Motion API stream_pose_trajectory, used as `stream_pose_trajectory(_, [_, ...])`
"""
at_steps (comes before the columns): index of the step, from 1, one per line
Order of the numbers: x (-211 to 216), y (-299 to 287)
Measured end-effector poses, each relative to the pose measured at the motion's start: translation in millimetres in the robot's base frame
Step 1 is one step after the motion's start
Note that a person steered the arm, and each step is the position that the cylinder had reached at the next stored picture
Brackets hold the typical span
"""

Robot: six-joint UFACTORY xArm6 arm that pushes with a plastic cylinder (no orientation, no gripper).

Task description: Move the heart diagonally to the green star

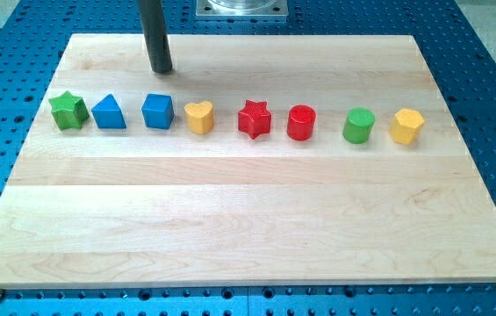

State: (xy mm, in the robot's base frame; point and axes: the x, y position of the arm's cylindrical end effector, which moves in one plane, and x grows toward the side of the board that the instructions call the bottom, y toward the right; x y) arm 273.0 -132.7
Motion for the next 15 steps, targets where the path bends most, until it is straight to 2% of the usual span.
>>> stream_pose_trajectory(2, [-0.1, 0.0])
stream_pose_trajectory(3, [22.0, 4.6])
stream_pose_trajectory(4, [83.0, 40.7])
stream_pose_trajectory(5, [71.0, 76.0])
stream_pose_trajectory(6, [82.0, 73.7])
stream_pose_trajectory(7, [145.9, 80.0])
stream_pose_trajectory(8, [167.6, 63.9])
stream_pose_trajectory(9, [210.1, 42.3])
stream_pose_trajectory(10, [239.0, 44.6])
stream_pose_trajectory(11, [243.4, 3.2])
stream_pose_trajectory(12, [286.6, 30.2])
stream_pose_trajectory(14, [290.2, 57.9])
stream_pose_trajectory(15, [285.7, 45.5])
